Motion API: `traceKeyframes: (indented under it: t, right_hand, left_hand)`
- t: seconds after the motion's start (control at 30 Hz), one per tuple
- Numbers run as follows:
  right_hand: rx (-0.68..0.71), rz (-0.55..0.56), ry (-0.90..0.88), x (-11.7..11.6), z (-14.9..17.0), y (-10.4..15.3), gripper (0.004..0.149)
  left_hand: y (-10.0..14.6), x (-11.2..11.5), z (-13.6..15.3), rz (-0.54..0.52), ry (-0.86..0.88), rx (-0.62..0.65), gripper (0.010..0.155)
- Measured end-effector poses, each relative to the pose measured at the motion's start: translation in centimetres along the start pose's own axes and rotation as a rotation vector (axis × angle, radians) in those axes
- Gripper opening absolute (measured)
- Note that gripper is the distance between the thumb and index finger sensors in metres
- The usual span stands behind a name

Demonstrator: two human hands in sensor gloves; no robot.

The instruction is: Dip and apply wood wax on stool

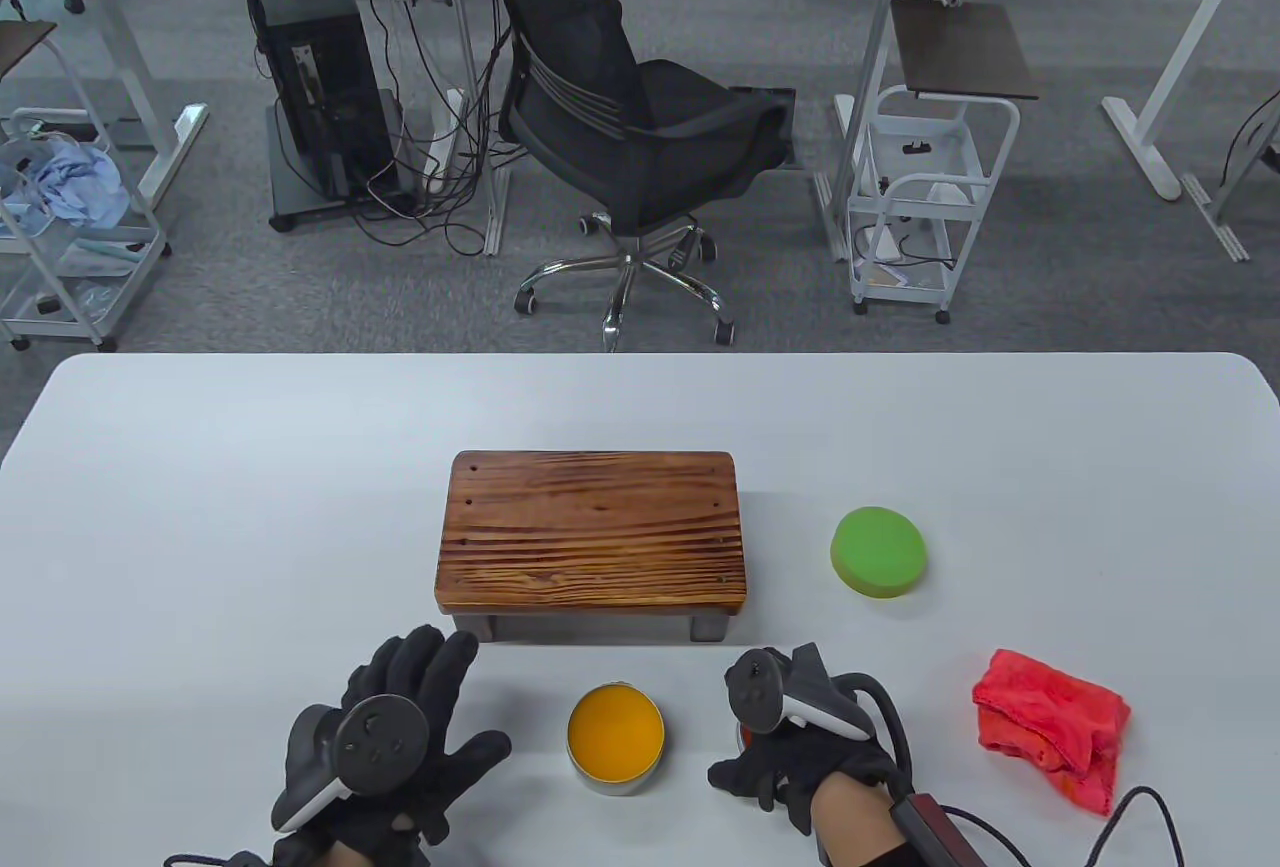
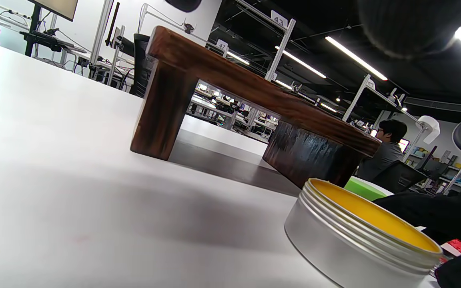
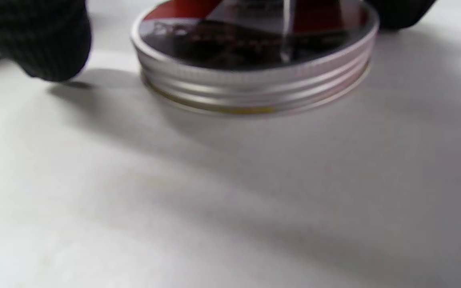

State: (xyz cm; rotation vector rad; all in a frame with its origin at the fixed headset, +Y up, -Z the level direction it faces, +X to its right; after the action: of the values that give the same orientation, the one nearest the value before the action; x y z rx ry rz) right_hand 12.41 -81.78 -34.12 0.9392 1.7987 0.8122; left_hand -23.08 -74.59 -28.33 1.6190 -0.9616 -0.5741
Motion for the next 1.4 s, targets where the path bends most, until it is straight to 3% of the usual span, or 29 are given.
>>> traceKeyframes:
  t: [0.17,0.43,0.77,0.93,1.13,1.4]
  right_hand:
    - [-0.011,-0.038,0.009,0.0,0.1,0.1,0.102]
    - [-0.020,-0.044,0.011,0.1,0.4,0.5,0.090]
    - [-0.003,0.062,0.063,0.1,-0.2,0.3,0.094]
    - [0.001,0.082,0.091,0.3,-0.5,0.3,0.095]
    - [0.007,0.061,0.093,0.7,-0.6,0.2,0.095]
    - [0.067,0.112,0.095,3.5,-1.9,2.2,0.094]
  left_hand:
    - [-0.1,0.1,0.0,0.008,-0.001,-0.002,0.105]
    - [-0.3,0.4,-0.1,0.029,-0.004,-0.005,0.104]
    - [-0.6,1.3,-0.3,0.068,-0.016,-0.003,0.104]
    - [-1.3,2.5,-0.4,0.145,-0.017,-0.008,0.105]
    - [-3.1,4.2,-0.5,0.313,-0.045,-0.034,0.107]
    - [-5.1,7.8,0.4,0.485,-0.096,-0.106,0.104]
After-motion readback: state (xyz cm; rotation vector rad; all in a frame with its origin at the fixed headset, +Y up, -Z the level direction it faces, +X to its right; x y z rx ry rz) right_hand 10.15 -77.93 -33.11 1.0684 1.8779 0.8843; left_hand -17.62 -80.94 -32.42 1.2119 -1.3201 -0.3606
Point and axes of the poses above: the tracker on the back of each hand, its own z axis roughly to the little-finger side, its own y axis roughly from the fingertips to the wrist, x = y × z, the point moved 2 cm from there along -y, roughly from the wrist to the fingertips, and after that the axes turned 12 degrees about y, right-handed, at the moved point
